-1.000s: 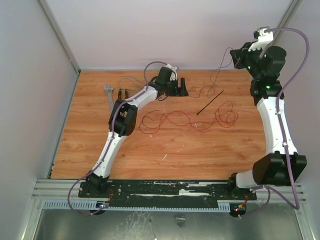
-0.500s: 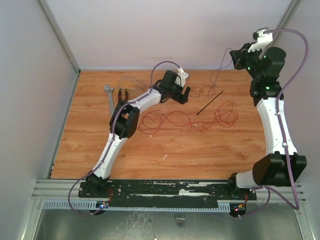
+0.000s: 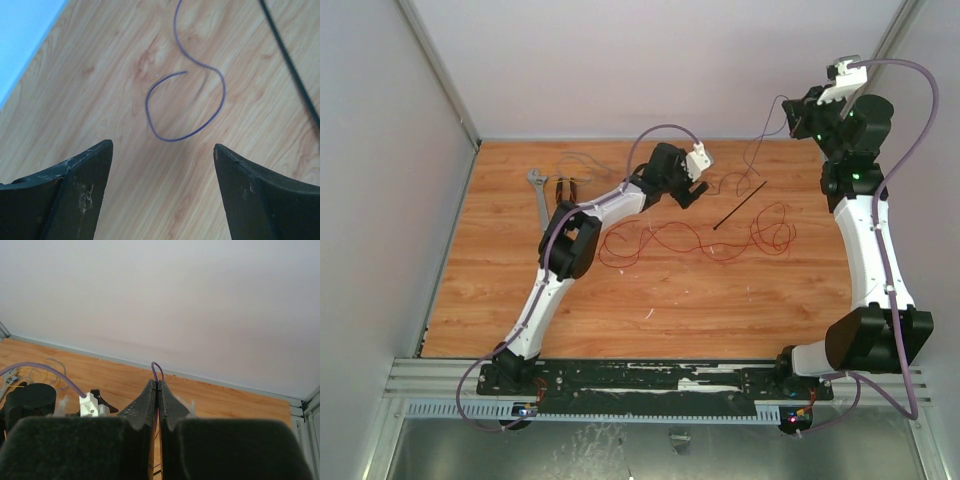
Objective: Zip-tie the wires
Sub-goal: Place the cable at the center of the board.
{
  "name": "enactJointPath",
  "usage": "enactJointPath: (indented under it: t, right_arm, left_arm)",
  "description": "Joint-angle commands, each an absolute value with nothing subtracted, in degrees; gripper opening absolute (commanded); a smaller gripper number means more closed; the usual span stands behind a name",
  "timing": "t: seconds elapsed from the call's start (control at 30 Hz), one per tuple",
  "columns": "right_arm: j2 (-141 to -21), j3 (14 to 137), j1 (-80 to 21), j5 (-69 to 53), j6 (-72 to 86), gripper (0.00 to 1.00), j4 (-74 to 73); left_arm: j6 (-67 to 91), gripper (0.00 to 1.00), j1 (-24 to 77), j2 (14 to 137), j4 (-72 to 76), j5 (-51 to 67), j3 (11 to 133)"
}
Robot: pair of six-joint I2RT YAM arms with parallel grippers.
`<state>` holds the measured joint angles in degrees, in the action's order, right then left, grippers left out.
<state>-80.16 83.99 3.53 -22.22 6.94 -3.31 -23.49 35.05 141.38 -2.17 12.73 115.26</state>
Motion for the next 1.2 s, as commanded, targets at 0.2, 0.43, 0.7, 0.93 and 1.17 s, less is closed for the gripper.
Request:
enactJointPath:
  t: [0.2, 0.43, 0.7, 0.93, 1.17]
  right_arm:
    - [-79.11, 83.43, 4.39, -21.21, 5.98, 0.00, -1.24]
    - [-78.93, 83.26, 4.64, -21.16, 5.91, 0.00, -1.07]
    - [-79.01, 83.20, 4.83, -21.14, 5.75, 0.00, -0.92]
    - [-78.38, 83.23, 6.71, -19.26, 7.15, 0.00, -1.89]
    - [-76.10, 81.94, 9.80, -17.54, 8.37, 0.00, -4.35]
  left_arm:
    - [-30.35, 0.82, 37.45, 142.90, 2.81, 18.68, 115.39]
    - [-30.07, 0.69, 37.50, 146.42, 0.35, 18.05, 119.48]
    - [-29.16, 0.46, 37.44, 149.00, 1.63, 17.28, 121.65]
    - [-29.62, 0.00, 37.39, 146.91, 2.37, 13.36, 120.30]
    - [-28.83, 0.00, 35.91, 137.86, 2.88, 9.83, 114.69]
